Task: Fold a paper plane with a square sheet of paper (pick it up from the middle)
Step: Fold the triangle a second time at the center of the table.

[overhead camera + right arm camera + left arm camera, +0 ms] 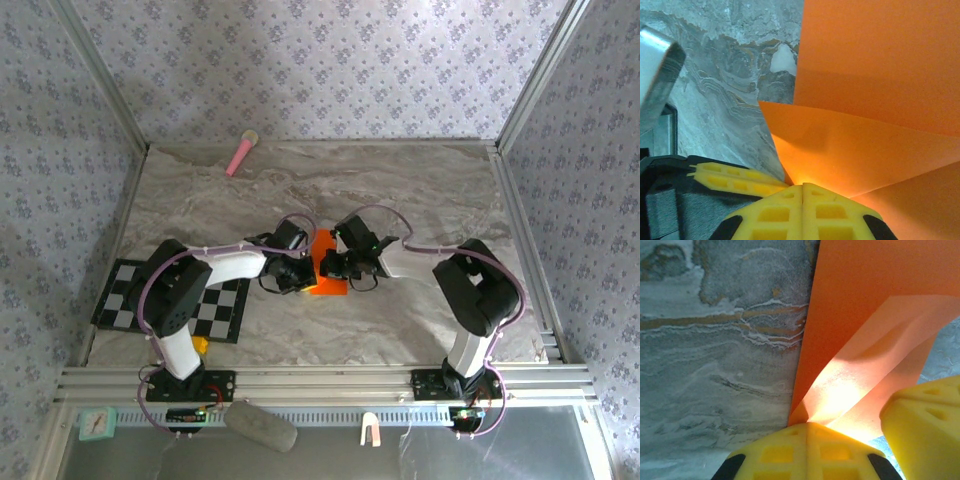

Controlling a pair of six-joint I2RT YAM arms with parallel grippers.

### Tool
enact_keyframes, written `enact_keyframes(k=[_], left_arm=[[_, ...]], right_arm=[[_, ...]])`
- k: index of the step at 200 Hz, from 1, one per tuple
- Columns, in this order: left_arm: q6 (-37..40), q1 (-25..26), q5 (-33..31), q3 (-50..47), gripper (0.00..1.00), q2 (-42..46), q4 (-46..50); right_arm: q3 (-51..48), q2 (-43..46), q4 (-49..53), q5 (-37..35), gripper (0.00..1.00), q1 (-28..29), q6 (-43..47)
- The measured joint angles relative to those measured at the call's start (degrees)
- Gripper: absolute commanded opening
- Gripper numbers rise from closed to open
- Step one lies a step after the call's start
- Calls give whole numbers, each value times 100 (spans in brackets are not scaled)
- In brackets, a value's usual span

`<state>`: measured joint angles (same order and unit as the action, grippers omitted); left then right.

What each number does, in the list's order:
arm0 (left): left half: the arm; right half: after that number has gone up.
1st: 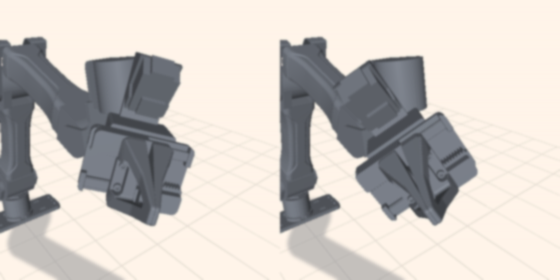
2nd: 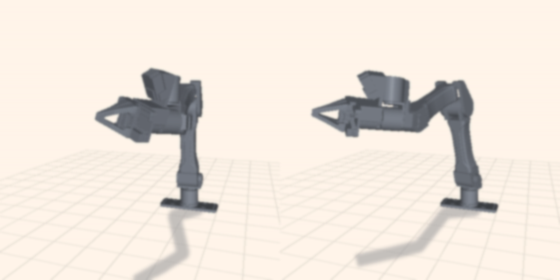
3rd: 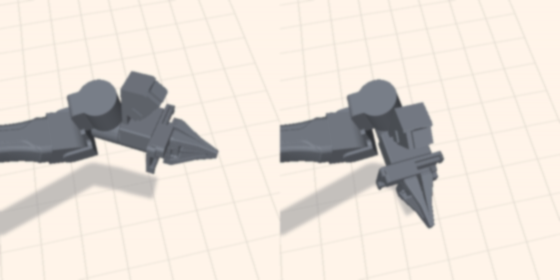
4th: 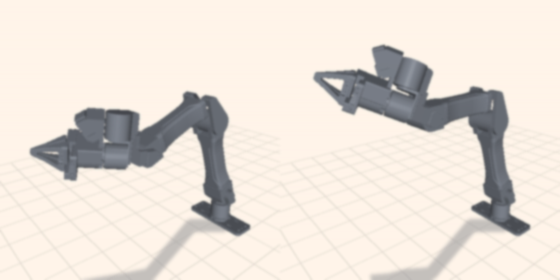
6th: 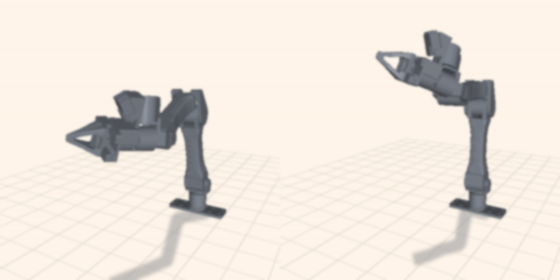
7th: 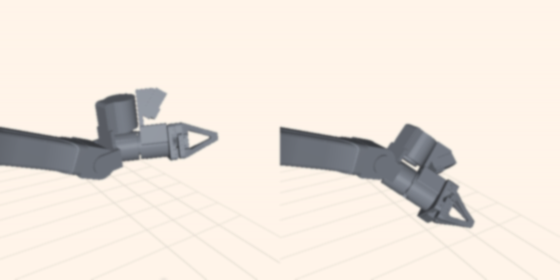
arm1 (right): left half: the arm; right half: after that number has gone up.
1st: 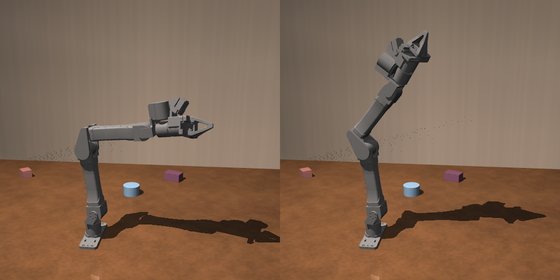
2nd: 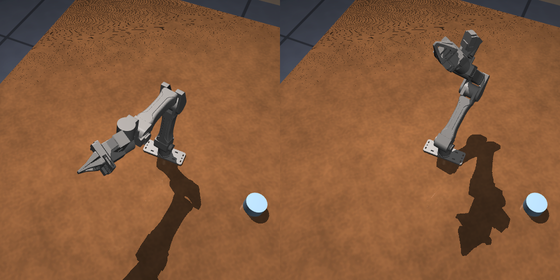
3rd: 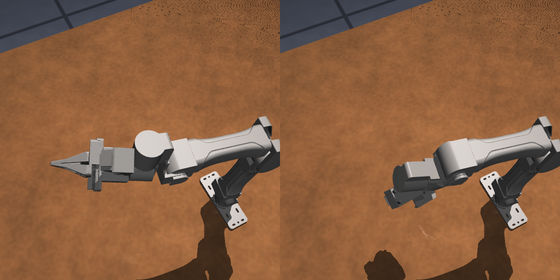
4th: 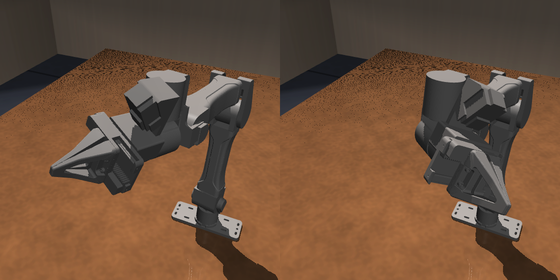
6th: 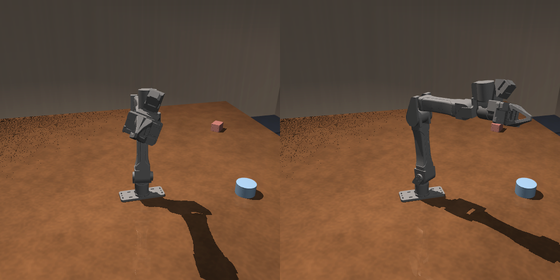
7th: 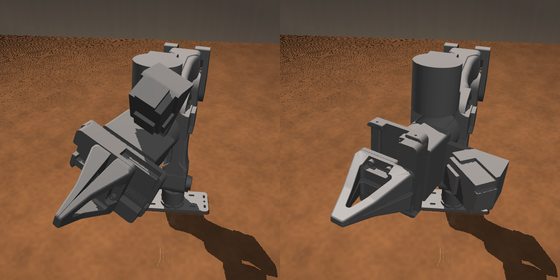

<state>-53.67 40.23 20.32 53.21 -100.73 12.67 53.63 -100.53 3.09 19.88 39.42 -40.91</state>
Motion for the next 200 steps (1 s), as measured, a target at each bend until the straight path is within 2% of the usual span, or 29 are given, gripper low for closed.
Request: enact_keyframes(k=[129,174,200], left_arm=[[-2,0,0,-7,0,0,-4],[-107,0,-4,-22,0,0,-4],[-173,0,0,-76,0,15,-59]], right_arm=[[33,-321,-4,26,0,74,-11],[44,-369,-33,151,0,-87,-17],[42,-404,-79,295,0,-391,-17]])
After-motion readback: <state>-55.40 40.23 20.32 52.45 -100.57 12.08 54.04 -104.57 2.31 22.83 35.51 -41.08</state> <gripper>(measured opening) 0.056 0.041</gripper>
